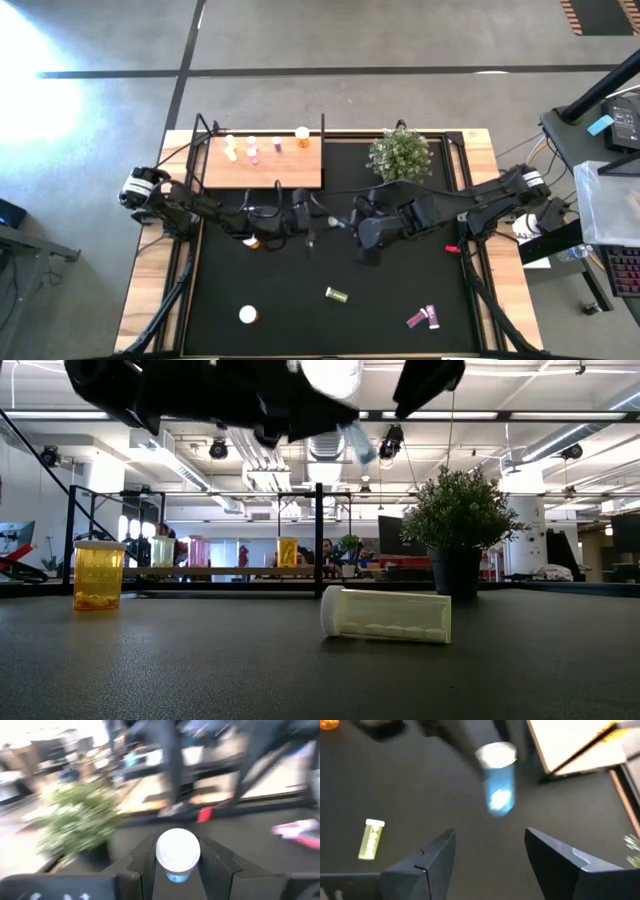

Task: Pick and place medicine bottles onto shelf by color
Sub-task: Put the top blue medicine bottle on the shelf aligned with the other blue medicine bottle

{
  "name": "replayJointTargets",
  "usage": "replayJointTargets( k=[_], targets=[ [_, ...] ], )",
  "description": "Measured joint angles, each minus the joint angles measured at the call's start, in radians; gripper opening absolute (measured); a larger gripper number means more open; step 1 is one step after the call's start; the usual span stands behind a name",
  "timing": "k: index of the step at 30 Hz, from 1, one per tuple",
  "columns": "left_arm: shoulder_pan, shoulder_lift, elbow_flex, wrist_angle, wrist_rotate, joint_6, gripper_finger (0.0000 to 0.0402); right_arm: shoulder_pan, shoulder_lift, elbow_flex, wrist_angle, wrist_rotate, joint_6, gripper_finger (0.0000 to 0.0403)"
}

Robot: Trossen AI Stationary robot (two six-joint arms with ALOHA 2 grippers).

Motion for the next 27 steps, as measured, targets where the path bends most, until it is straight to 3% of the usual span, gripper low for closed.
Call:
replayJointTargets(
  k=[5, 8, 13, 16, 21, 27],
  targets=[
    [0.059, -0.012, 0.005, -0.146, -0.27, -0.001, 0.0103, 0.0, -0.017, 0.051, -0.104, 0.008, 0.032, 0.0235],
    [0.106, -0.043, 0.006, -0.272, -0.377, -0.024, 0.0103, 0.0, -0.034, 0.05, -0.119, 0.058, 0.034, 0.0235],
    [0.201, -0.129, 0.005, -0.534, -0.391, -0.226, 0.0103, 0.0, -0.039, 0.047, -0.185, 0.179, 0.042, 0.0235],
    [0.236, -0.188, -0.005, -0.662, -0.338, -0.33, 0.0103, -0.001, -0.039, 0.044, -0.199, 0.2, 0.042, 0.0235],
    [0.266, -0.256, -0.036, -0.706, -0.296, -0.342, 0.0103, 0.0, -0.039, 0.042, -0.206, 0.202, 0.024, 0.0235],
    [0.376, -0.256, -0.04, -0.76, -0.296, -0.359, 0.0103, -0.001, -0.04, 0.042, -0.314, 0.312, 0.053, 0.0235]
  ],
)
